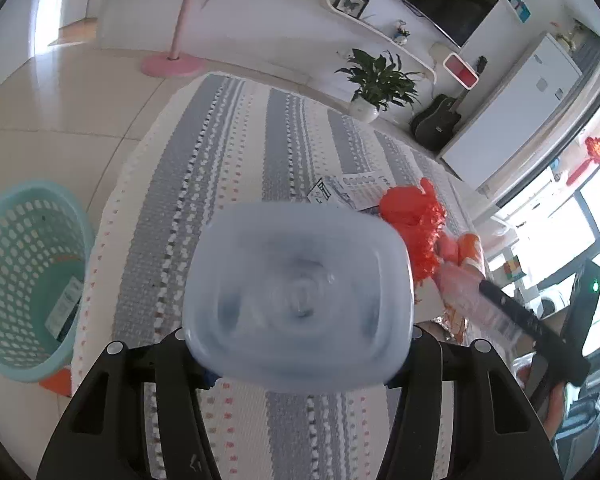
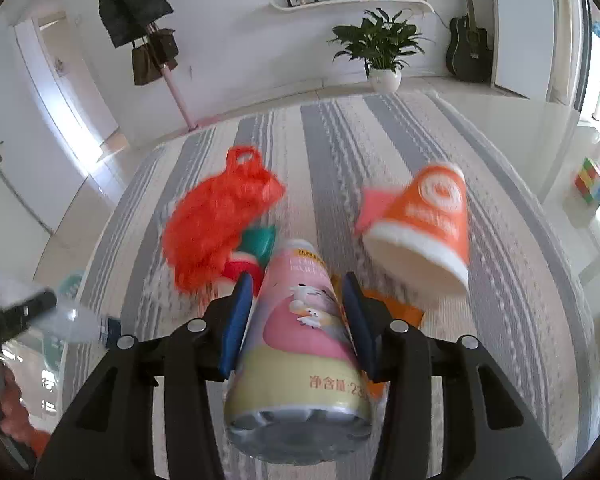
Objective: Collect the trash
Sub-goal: 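Grasp the clear plastic bottle with the left tool while the right tool grasps the pink yogurt bottle, then carry both bottles over the teal basket and open both tools to drop them, then grasp the white noodle cup with the left tool while the right tool grasps the orange paper cup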
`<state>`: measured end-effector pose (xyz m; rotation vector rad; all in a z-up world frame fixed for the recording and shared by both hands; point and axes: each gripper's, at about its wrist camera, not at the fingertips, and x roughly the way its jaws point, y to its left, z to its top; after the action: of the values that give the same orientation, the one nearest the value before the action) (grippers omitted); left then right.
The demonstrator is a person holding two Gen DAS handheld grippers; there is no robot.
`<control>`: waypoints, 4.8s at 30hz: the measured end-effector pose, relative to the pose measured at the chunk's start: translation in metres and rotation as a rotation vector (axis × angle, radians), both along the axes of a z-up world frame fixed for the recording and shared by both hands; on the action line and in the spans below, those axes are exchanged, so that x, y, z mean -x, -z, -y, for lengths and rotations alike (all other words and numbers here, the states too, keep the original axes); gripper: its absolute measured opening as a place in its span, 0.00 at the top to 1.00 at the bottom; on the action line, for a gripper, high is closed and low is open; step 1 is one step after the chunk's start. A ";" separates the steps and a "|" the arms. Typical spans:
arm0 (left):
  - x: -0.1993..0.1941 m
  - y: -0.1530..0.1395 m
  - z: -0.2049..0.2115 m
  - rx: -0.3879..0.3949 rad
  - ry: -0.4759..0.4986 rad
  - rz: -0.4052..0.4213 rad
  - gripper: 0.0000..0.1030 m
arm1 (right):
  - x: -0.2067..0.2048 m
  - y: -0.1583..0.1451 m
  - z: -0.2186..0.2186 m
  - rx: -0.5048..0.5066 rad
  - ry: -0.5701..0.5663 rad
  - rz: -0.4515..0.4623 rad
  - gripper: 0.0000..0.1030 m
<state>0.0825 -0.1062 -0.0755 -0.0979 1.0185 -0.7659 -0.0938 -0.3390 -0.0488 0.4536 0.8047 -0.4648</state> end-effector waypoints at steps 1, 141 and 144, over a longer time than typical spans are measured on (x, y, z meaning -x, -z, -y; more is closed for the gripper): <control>0.003 -0.001 -0.001 -0.005 0.003 0.010 0.48 | 0.005 0.005 -0.005 -0.015 -0.005 -0.016 0.59; 0.022 0.074 0.152 -0.069 0.377 0.078 0.37 | 0.004 0.033 0.131 0.003 0.205 -0.018 0.36; 0.024 0.078 0.150 -0.047 0.364 0.069 0.36 | 0.001 0.043 0.136 -0.006 0.210 -0.033 0.30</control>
<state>0.0588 -0.2565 -0.1532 0.1587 1.0002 -1.0677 -0.0945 -0.4747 -0.0915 0.5400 0.7941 -0.6666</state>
